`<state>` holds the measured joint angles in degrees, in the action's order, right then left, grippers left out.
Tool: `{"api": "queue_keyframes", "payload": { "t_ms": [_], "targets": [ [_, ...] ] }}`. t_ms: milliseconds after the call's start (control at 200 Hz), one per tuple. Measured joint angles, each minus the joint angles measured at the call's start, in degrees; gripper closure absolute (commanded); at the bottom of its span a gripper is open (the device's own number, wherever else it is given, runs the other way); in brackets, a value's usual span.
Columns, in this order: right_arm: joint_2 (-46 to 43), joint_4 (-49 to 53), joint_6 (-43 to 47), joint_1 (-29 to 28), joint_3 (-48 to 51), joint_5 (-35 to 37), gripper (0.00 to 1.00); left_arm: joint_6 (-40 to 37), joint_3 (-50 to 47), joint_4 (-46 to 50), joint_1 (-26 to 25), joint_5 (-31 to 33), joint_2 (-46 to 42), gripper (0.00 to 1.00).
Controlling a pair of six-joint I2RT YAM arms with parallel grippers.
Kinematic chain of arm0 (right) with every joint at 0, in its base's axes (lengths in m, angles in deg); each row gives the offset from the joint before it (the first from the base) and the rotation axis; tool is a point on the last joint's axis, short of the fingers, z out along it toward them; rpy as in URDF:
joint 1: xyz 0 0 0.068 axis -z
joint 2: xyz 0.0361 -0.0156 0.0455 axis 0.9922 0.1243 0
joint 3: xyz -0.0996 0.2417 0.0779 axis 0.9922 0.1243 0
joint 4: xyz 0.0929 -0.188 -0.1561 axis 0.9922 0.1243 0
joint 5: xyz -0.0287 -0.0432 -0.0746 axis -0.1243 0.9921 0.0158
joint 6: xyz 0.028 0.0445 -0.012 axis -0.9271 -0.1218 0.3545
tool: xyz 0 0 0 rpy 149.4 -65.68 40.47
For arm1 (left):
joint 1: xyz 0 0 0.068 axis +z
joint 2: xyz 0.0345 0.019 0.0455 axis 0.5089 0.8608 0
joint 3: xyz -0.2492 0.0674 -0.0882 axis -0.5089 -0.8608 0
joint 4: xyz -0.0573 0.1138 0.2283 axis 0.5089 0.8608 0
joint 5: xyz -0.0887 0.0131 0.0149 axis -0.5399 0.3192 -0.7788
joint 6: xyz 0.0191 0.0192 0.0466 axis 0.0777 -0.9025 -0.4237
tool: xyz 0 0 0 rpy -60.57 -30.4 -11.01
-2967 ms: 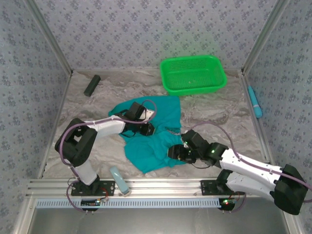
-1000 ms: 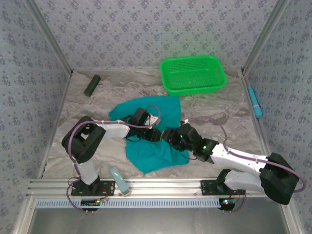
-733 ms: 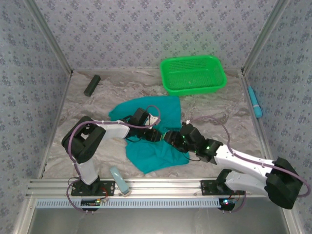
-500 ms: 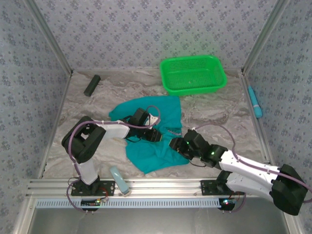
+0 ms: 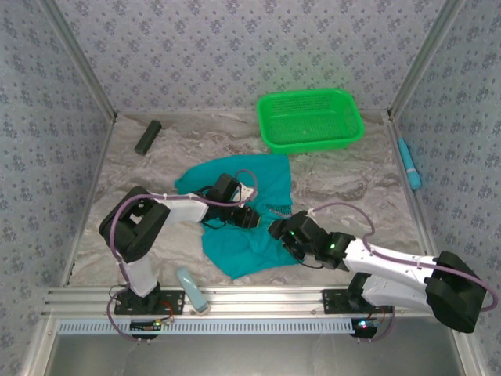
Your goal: Fold the inside-out t-shirt
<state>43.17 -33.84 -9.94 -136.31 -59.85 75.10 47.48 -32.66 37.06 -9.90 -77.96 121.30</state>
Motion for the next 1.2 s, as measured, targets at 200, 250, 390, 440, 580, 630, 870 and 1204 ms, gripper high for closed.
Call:
{"api": "queue_keyframes", "payload": {
  "t_ms": [200,250,390,440,580,630,870,1204],
  "targets": [
    [-0.39,-2.56,-1.40,4.31,0.68,1.01,0.30,-0.04,0.00,-0.02,0.00,0.00,0.00,0.74],
    [-0.79,-3.23,-1.92,5.03,1.09,0.85,0.30,-0.02,0.00,-0.02,0.00,0.00,0.00,0.74],
    [-1.20,-6.29,-4.52,5.73,2.16,-0.24,0.40,-0.04,0.00,-0.09,0.00,0.00,0.00,0.74],
    [-1.20,-7.74,-5.97,5.73,2.75,-0.74,0.47,-0.04,0.00,-0.09,0.00,-0.02,0.00,0.74],
    [-1.20,-9.97,-8.17,6.27,3.13,-2.49,0.69,-0.02,0.00,-0.11,0.00,-0.07,0.02,0.74],
    [-1.20,-10.49,-8.24,6.49,3.10,-2.89,0.76,-0.02,0.00,-0.13,0.00,-0.20,0.02,0.74],
    [-2.86,-9.07,-9.92,8.24,3.10,-4.20,1.00,-0.02,0.00,-0.15,0.00,-0.22,0.02,0.74],
    [-9.20,3.19,-9.92,17.59,3.10,-7.06,0.94,-1.40,0.00,-0.11,-0.02,-0.37,0.02,0.73]
  ]
}}
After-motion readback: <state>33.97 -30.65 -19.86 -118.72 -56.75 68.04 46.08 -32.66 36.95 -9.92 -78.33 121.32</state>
